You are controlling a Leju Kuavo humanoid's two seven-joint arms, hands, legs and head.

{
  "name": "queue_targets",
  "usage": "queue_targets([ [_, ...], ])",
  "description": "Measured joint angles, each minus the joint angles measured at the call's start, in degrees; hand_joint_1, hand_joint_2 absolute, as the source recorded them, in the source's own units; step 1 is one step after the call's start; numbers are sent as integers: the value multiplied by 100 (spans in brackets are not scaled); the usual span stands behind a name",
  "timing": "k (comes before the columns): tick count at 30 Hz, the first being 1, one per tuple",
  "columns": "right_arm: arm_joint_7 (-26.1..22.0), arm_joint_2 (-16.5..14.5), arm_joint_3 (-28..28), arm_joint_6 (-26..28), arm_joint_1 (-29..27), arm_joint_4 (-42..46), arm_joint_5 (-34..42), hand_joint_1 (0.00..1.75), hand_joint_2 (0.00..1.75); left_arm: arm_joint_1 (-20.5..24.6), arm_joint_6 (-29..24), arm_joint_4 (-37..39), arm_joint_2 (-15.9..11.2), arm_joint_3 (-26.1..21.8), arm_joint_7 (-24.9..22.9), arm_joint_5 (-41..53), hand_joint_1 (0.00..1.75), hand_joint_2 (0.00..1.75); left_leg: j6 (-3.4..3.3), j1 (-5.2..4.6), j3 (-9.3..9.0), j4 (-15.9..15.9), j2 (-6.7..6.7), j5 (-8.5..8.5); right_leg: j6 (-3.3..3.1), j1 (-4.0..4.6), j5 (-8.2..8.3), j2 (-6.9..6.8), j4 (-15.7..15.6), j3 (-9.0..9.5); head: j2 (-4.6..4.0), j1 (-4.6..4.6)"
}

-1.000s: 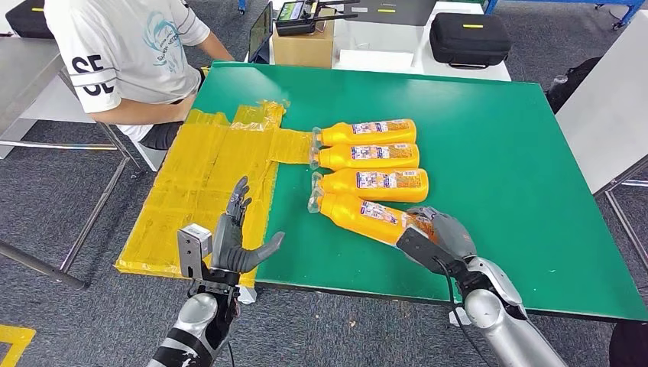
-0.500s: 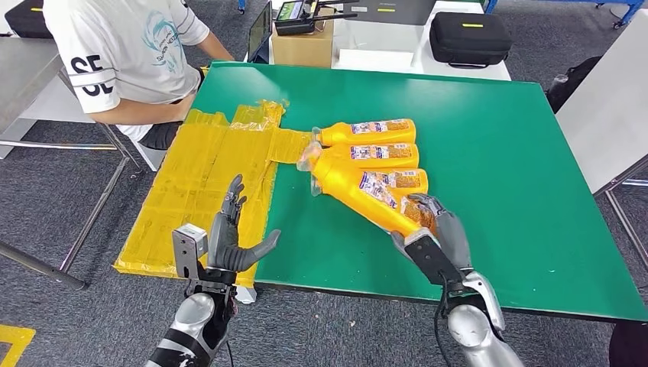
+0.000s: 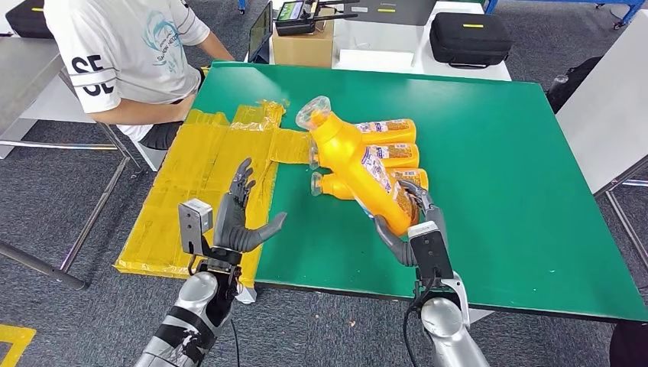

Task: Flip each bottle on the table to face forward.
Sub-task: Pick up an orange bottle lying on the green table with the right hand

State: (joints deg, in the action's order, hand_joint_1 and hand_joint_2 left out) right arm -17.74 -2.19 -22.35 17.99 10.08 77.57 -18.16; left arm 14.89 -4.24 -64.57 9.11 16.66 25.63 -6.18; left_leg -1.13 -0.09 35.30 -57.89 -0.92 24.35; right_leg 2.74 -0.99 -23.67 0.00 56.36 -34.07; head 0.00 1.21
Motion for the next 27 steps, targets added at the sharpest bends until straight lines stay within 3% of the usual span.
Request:
queue_targets([
  [7,-442,-162,-239,-259,509,-826,125,175,175,627,932,552,-8,73,-273,-708,0,175,-2,0,0,0,-1,-3,0,0,1,-1,2,1,-1,-1],
  [16,-605,-208,-644,-456,913,-1759,-40,175,175,1043,1214,819,-56,230,-478,-930,0,175,-2,0,2,-1,-1,-2,0,0,1,-1,2,0,0,-1],
  [27,-603,-258,-862,-483,1060,-2379,-210,175,175,1097,1204,858,-63,301,-538,-974,0,175,-2,0,1,-1,0,-2,0,0,1,0,2,-2,-1,-1],
])
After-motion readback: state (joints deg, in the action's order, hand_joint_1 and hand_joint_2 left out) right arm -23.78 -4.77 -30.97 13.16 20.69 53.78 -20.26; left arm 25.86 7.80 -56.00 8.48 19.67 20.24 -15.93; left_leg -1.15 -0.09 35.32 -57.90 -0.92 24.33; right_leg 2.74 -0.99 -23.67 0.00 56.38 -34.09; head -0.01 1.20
